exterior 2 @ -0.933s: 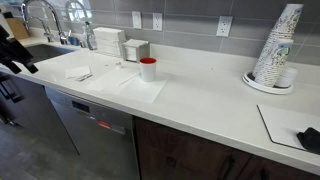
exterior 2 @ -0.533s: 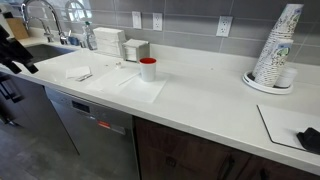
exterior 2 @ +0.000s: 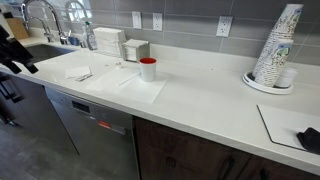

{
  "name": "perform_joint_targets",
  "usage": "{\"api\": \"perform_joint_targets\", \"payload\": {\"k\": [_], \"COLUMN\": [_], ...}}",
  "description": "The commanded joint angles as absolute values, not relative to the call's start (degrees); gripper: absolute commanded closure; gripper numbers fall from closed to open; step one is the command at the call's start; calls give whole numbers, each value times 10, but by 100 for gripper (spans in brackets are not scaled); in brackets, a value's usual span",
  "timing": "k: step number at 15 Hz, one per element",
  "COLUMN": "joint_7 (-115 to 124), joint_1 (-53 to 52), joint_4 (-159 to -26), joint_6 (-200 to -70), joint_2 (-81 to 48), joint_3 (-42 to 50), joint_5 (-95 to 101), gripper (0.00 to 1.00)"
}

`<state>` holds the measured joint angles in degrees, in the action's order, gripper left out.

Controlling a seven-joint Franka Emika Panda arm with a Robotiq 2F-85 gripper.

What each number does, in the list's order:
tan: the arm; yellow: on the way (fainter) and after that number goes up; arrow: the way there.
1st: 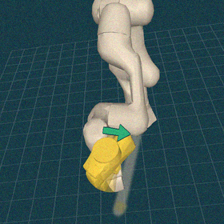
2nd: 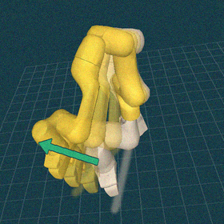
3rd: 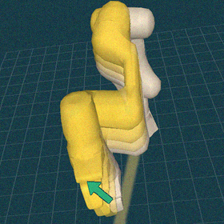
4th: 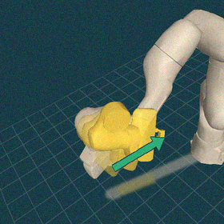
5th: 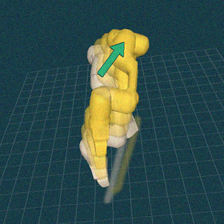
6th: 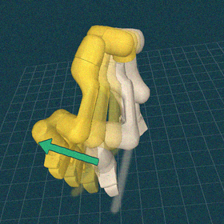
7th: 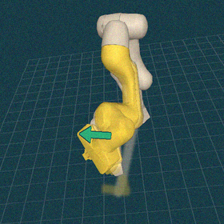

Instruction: Press one button on the right side of the oven

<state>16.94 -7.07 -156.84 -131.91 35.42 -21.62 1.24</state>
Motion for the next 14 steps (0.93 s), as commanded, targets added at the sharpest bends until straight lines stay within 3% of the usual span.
{"api": "perform_joint_targets", "payload": {"k": [1, 6, 14], "joint_7": [177, 177, 141], "joint_1": [-82, -82, -54], "joint_4": [-1567, -1567, -1574], "joint_6": [-1317, -1317, -1429], "joint_2": [352, 352, 304], "joint_3": [-204, -204, -189], "joint_5": [22, 22, 86], "gripper": [0, 0, 0]}}
